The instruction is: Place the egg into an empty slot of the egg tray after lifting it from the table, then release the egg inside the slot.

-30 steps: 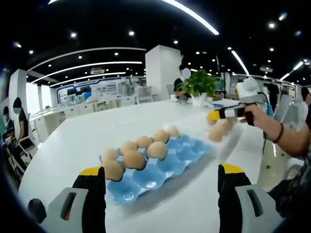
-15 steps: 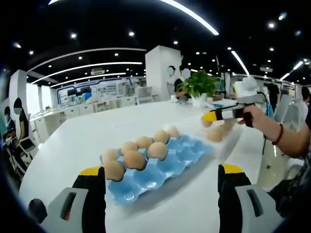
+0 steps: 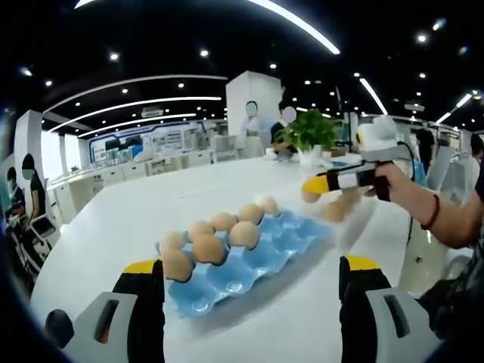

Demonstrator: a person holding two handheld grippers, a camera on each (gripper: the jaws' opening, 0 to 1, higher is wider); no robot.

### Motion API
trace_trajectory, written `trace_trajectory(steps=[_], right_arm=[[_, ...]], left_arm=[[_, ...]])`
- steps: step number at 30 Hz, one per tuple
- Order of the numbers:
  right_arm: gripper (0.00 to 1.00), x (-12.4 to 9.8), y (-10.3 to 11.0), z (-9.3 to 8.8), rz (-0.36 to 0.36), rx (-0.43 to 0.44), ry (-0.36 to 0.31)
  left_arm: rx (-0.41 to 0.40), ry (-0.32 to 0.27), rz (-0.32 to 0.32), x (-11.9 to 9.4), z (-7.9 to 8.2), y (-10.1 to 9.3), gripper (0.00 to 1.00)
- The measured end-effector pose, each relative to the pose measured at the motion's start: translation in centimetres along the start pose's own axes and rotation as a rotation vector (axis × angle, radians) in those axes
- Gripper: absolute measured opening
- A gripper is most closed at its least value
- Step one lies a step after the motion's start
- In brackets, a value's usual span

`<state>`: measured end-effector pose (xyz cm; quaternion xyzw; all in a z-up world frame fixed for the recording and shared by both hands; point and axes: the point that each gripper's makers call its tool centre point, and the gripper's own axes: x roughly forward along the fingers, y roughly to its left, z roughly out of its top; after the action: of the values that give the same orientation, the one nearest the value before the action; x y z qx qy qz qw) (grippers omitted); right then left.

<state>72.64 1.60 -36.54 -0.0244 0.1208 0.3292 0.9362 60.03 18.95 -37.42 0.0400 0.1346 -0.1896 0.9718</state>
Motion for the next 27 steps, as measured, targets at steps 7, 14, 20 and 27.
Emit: trace_trajectory(steps=[7,14,20,27], right_arm=[[0.28,0.7,2.1,0.1,0.042,-0.011,0.000],[0.28,1.7,4.6,0.2,0.095,-0.027,0.002],[0.28,2.9,6.9,0.2,0.156,-0.051,0.007],[0.28,3.9,8.6,-0.2,0.189,-0.066,0.027]], left_arm=[[0.000,-0.002,-0.003,0.0,0.1,-0.1,0.98],[0.000,-0.005,-0.002,-0.1,0.2,-0.1,0.98],[-0.016,-0.028,0.000,-0.3,0.7,0.0,1.00],[-0.014,-0.024,0.001,-0.3,0.7,0.2,1.00]])
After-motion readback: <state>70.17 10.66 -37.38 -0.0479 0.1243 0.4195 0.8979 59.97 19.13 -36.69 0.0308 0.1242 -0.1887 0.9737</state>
